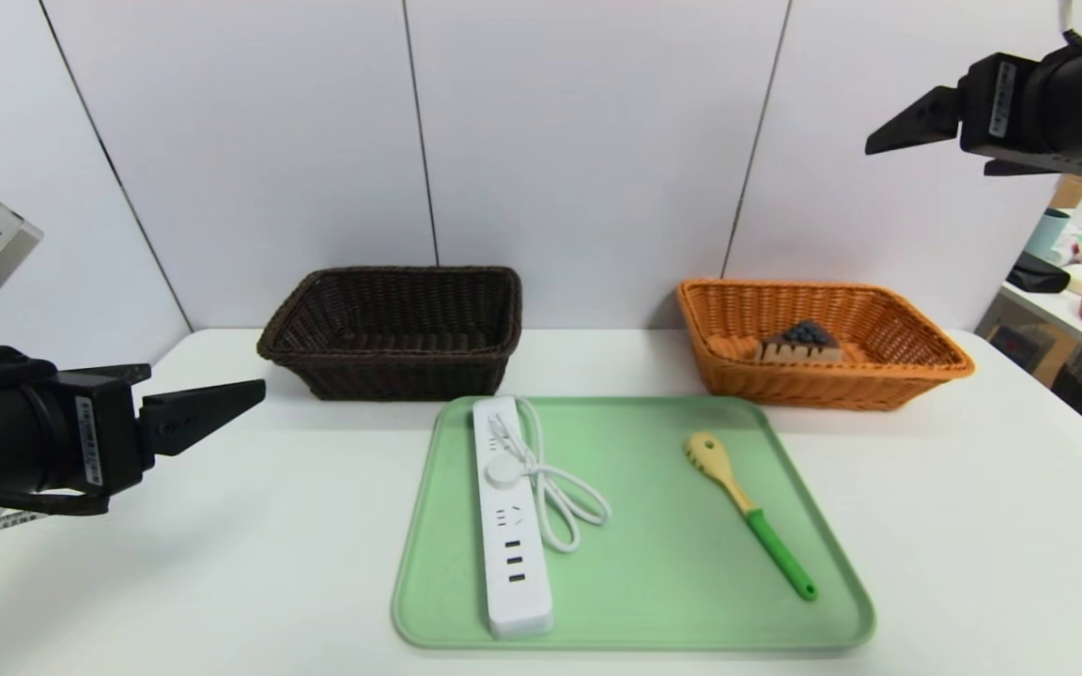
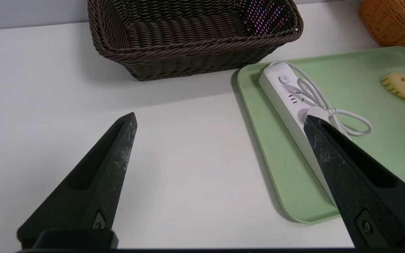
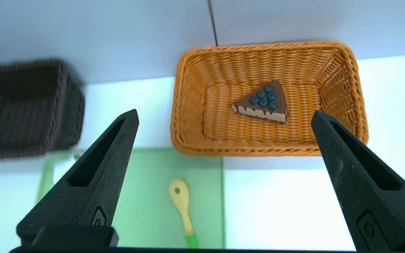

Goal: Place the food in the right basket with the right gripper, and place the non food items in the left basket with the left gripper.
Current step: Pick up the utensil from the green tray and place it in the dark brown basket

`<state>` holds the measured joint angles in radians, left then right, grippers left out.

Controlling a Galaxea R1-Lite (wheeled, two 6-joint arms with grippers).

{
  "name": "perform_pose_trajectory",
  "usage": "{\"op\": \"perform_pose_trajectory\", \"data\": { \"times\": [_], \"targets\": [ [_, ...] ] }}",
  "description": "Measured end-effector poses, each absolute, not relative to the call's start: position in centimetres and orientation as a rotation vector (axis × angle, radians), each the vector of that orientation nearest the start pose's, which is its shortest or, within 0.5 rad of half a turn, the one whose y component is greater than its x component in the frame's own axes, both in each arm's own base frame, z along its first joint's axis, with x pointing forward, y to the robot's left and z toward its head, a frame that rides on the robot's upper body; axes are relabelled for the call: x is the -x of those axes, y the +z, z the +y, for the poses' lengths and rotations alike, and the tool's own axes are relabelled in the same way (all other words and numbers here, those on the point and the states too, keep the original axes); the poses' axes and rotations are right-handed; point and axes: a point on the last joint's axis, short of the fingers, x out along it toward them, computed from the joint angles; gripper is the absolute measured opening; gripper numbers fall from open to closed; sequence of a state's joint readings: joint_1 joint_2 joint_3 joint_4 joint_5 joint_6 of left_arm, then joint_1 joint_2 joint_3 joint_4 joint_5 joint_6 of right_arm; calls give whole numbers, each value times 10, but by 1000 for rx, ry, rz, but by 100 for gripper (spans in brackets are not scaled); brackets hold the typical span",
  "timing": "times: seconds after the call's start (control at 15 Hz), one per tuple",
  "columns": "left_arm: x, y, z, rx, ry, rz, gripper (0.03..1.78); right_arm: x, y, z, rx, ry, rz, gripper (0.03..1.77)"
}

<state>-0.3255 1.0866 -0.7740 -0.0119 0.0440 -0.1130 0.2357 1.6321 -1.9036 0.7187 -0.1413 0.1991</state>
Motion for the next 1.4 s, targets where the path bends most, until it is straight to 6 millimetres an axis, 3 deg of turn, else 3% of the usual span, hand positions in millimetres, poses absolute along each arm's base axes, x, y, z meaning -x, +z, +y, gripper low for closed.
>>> {"op": "perform_pose_trajectory", "data": {
  "times": [0.33, 0.6, 1.0, 1.4],
  "targets": [
    [-135, 255, -44, 55, -266, 301, 169, -201, 358, 78, 107, 183, 509, 169],
    [-130, 255, -44, 58, -273, 292, 169, -184, 328, 79, 87, 218, 722, 169],
    [-123, 257, -42, 59, -272, 280, 169, -198, 274, 93, 5, 204, 991, 169],
    [-123, 252, -42, 55, -268, 299, 169, -223, 237, 119, 15, 184, 1147, 169]
  ]
}}
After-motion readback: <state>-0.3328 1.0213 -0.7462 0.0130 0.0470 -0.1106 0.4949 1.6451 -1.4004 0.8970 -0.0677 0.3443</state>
